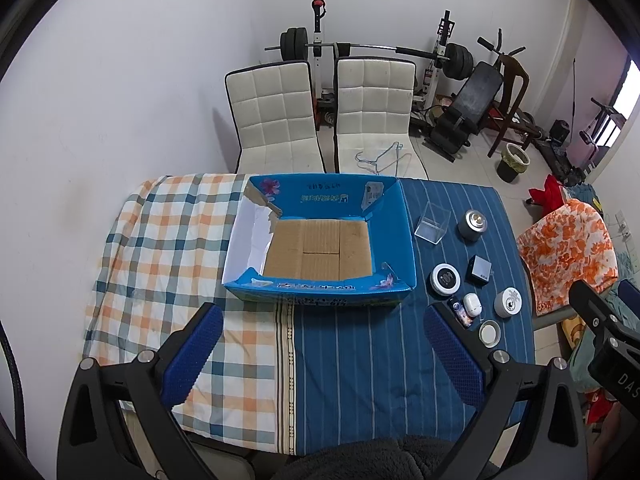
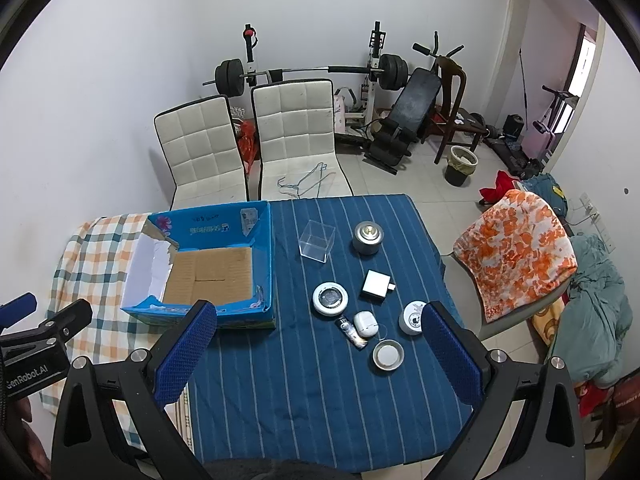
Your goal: Organize rigid objects
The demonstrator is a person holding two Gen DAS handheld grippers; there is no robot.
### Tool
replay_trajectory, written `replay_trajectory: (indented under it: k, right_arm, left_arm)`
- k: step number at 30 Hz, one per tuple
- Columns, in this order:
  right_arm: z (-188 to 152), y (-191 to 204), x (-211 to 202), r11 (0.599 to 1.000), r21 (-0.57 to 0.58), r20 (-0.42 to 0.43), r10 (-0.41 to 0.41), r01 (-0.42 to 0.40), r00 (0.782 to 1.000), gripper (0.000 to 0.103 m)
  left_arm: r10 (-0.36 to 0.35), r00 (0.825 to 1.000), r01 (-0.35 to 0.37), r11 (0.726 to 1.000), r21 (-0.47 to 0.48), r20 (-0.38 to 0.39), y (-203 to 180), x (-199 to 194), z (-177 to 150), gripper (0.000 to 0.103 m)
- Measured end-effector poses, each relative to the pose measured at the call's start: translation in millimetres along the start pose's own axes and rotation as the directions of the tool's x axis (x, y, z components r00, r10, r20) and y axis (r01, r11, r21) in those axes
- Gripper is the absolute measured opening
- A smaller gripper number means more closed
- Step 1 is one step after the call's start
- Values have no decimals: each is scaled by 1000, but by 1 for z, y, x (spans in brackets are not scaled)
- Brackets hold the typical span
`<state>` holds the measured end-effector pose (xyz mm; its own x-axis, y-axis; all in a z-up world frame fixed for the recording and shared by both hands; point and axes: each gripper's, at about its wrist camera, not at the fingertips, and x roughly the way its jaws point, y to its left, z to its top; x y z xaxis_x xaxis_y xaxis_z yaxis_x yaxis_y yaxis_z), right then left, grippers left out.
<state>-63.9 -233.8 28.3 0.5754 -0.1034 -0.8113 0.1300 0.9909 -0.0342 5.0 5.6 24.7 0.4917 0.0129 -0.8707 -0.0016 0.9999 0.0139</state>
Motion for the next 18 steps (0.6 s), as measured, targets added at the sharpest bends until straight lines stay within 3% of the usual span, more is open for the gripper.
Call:
replay_trajectory:
  k: [11,18]
  right_arm:
    - [2,-17,22,999,38,-44,7,-5,999,103]
    - [19,-75,99,983,182,-152,13,15,988,103]
  left_arm:
    - [-16,999,17,1000,18,-37,-13,22,3,103]
    - [-37,997,41,997,71,-65,-55,70,31,103]
